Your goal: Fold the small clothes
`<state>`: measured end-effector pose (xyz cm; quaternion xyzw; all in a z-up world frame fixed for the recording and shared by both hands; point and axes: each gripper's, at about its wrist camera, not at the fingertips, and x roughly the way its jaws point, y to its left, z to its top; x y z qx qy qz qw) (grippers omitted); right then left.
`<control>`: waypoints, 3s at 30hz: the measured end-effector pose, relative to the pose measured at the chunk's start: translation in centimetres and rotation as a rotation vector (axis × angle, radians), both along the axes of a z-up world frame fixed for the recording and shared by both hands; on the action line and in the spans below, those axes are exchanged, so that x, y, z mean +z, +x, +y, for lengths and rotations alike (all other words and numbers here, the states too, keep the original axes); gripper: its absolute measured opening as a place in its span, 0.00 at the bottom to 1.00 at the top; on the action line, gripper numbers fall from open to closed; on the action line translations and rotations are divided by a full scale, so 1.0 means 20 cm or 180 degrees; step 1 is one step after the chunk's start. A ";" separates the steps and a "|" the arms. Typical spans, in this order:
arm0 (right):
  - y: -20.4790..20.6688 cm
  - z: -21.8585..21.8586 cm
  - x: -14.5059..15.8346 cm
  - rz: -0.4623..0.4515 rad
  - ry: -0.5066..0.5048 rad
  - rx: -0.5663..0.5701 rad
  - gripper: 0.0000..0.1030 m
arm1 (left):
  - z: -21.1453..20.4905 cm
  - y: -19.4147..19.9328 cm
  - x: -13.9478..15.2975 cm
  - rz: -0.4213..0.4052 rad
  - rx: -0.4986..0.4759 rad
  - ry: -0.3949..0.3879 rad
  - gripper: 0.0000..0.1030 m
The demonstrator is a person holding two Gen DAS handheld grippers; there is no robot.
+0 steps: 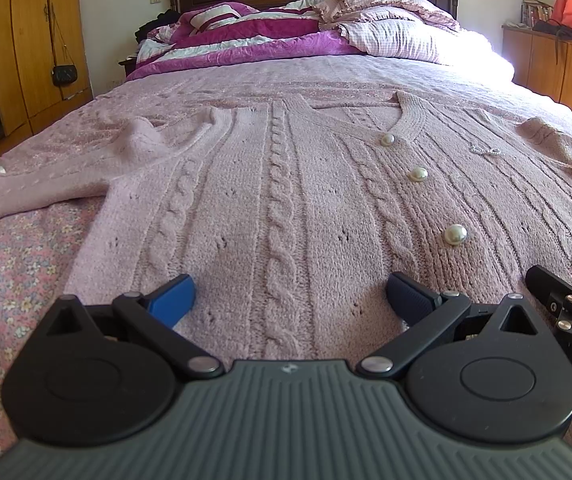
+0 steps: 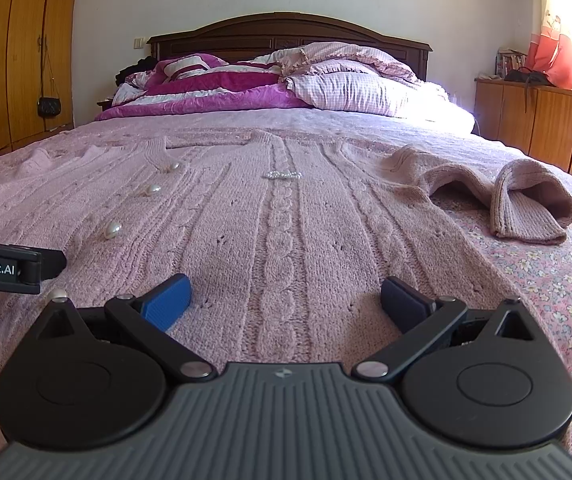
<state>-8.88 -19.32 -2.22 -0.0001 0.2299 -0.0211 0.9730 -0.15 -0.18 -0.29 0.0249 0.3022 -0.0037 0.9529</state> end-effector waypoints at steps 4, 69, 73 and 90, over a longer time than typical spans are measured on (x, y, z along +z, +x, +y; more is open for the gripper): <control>0.00 0.00 0.00 -0.0003 0.0008 0.0002 1.00 | 0.00 0.00 0.00 -0.0001 0.0001 -0.0007 1.00; 0.41 -0.89 0.19 0.0741 0.0023 -0.0876 0.67 | 0.04 0.01 0.07 0.0267 -0.0079 -0.0030 1.00; 0.41 -0.92 0.19 0.0708 0.0060 -0.0978 0.37 | 0.04 0.02 0.07 0.0261 -0.0091 -0.0019 1.00; 0.41 -0.80 0.73 0.0140 0.0515 -0.0367 0.13 | 0.14 0.05 0.25 0.0225 -0.0119 0.0109 1.00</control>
